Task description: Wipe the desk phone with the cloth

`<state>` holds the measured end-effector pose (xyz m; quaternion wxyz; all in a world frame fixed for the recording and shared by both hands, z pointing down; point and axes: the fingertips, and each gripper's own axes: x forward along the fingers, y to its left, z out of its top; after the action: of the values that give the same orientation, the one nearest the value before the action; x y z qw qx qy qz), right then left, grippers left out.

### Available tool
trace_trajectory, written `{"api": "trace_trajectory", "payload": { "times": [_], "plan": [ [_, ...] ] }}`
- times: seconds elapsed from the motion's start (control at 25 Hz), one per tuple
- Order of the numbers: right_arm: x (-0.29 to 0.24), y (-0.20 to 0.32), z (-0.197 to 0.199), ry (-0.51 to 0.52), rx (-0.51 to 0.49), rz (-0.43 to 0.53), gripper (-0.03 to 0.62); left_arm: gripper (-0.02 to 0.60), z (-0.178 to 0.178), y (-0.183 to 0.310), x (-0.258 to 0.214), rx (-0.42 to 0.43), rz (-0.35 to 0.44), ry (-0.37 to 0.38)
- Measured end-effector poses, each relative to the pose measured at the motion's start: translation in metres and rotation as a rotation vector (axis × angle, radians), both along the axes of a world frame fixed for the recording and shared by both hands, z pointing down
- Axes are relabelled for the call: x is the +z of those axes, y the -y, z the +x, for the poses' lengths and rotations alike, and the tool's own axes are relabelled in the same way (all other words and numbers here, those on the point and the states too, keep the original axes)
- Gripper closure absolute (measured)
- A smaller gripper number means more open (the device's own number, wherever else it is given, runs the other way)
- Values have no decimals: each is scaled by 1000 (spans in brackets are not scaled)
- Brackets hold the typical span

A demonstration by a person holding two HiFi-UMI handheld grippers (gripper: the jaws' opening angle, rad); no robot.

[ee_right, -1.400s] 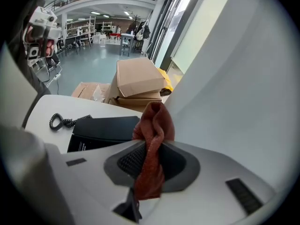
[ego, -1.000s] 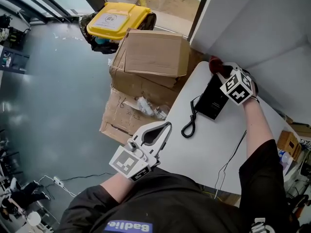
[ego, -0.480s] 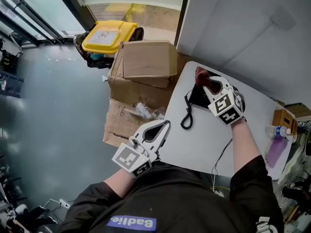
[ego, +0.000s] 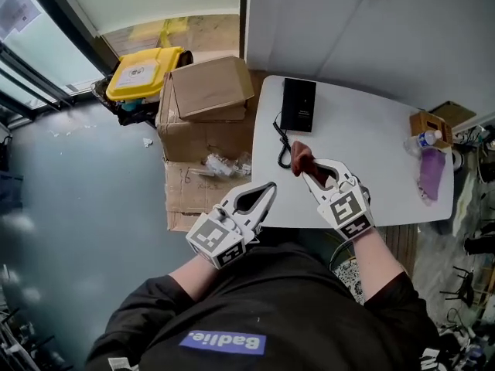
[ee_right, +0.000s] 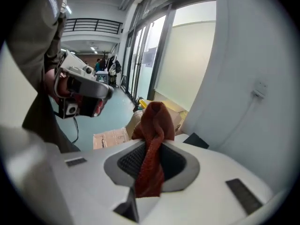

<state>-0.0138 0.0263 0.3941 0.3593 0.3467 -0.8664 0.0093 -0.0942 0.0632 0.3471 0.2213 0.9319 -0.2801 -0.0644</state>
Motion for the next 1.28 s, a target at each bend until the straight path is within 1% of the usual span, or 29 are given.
{"api": "trace_trajectory", "payload": {
  "times": [0.08,0.2,0.28,0.52,0.6,0.68,0.8,0.84,0.92,1.04,1.16,1.28],
  "plan": [
    [-8,-22,-4,41,-6,6,510,568,6,-15,1,5,-13,11],
    [-22,-45,-6,151,-12,6,511,568,17,-28,-6,12,29,39],
    [-29,-58,-4,216,-29,6,511,568,26,-34,-14,0,55,57],
    [-57,-87,22,369,-62,21,511,568,58,-57,-28,-116,47,66],
    [-68,-94,35,400,-67,45,511,568,71,-64,-30,-132,46,86],
    [-75,-102,49,407,-83,66,511,568,84,-74,-30,-146,48,104],
    [-78,-116,63,429,-99,66,511,568,102,-88,-36,-168,47,84],
    [-79,-119,67,447,-89,60,511,568,108,-93,-38,-162,52,79],
    [-83,-125,73,491,-54,54,511,568,114,-99,-40,-134,73,105],
    [-89,-134,71,563,-36,63,511,568,114,-100,-49,-106,102,121],
    [-94,-140,67,588,-28,67,511,568,115,-101,-63,-82,131,114],
    [-95,-142,66,596,-24,67,511,568,117,-104,-69,-65,131,106]
  ]
}}
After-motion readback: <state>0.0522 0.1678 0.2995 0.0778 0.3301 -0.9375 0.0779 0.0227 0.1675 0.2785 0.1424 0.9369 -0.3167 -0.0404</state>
